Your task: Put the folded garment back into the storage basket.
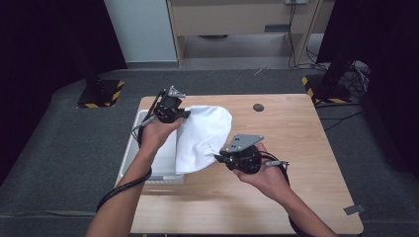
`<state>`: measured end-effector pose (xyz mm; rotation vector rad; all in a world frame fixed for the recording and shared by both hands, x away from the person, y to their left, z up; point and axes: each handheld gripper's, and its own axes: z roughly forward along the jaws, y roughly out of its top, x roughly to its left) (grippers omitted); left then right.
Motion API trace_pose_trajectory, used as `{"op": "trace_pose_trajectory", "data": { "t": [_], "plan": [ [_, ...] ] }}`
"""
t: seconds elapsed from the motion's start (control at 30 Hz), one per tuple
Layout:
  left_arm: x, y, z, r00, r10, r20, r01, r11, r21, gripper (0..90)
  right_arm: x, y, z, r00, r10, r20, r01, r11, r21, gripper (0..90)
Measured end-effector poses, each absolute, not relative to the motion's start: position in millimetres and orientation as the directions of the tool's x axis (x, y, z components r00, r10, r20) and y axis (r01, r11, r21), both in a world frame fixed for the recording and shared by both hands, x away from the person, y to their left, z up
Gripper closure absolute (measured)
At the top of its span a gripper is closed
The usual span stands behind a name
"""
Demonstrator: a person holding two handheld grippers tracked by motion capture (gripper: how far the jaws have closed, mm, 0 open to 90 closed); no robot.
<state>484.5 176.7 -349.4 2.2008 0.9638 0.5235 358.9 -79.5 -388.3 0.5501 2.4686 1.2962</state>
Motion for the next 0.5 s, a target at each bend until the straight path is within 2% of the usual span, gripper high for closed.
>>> {"op": "trace_pose_trajectory", "data": {
  "t": [0.5],
  "plan": [
    [486, 206, -348, 0.632, 0.769, 0.099, 0.497, -0.500, 0.709, 82.0, 365, -45, -390, -0.895, 0.438, -0.085, 0.181, 0.531, 0.828, 82.2]
  ]
}}
